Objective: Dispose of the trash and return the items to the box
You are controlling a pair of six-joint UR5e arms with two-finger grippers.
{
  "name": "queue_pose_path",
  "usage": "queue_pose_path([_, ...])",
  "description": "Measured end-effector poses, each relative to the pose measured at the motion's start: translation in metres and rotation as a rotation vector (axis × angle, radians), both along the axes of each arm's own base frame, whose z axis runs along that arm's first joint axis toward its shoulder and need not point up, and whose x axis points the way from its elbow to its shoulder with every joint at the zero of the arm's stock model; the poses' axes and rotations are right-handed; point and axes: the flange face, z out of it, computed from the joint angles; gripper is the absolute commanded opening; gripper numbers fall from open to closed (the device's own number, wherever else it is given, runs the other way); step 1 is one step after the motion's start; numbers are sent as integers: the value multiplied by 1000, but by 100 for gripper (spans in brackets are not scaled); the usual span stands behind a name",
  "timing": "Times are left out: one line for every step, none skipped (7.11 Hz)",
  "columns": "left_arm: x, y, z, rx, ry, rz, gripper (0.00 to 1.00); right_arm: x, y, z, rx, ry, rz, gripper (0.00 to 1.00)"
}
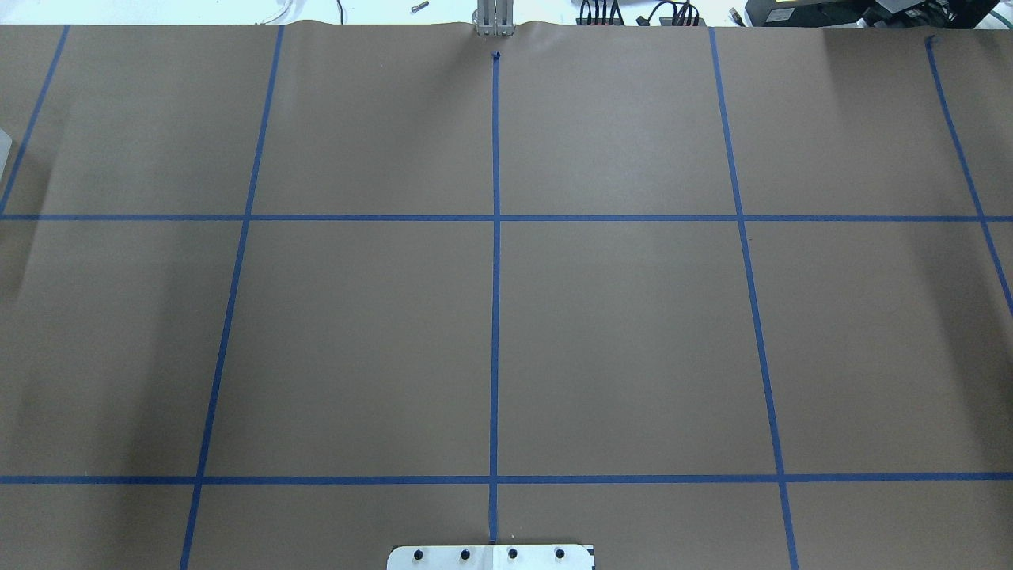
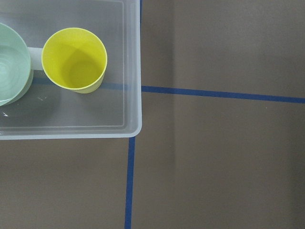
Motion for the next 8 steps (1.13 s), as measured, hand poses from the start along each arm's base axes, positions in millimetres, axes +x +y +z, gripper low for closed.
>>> queue_pose_path([0, 1, -8, 15, -1, -1, 98, -1, 0, 0, -1, -5, -1, 100])
queue_pose_path([-1, 2, -15, 29, -11, -4, 98, -3, 0, 0, -1, -6, -7, 100])
queue_pose_path([-2, 2, -17, 36, -30, -9, 98, -7, -2, 0, 1, -4, -16, 100])
queue_pose_path([-2, 2, -17, 38, -42, -11, 98, -11, -4, -2, 6, -4, -25, 100])
queue_pose_path([-2, 4, -15, 35, -44, -10, 98, -15, -7, -4, 11, -3, -33, 100])
queue_pose_path([-2, 6, -13, 31, -47, -10, 98, -18, -9, -6, 15, -1, -39, 100])
queue_pose_path([-2, 6, -12, 28, -51, -10, 98, -20, -10, -7, 18, 0, -44, 100])
queue_pose_path([-2, 6, -11, 27, -53, -10, 98, -21, -10, -8, 19, 1, -46, 100])
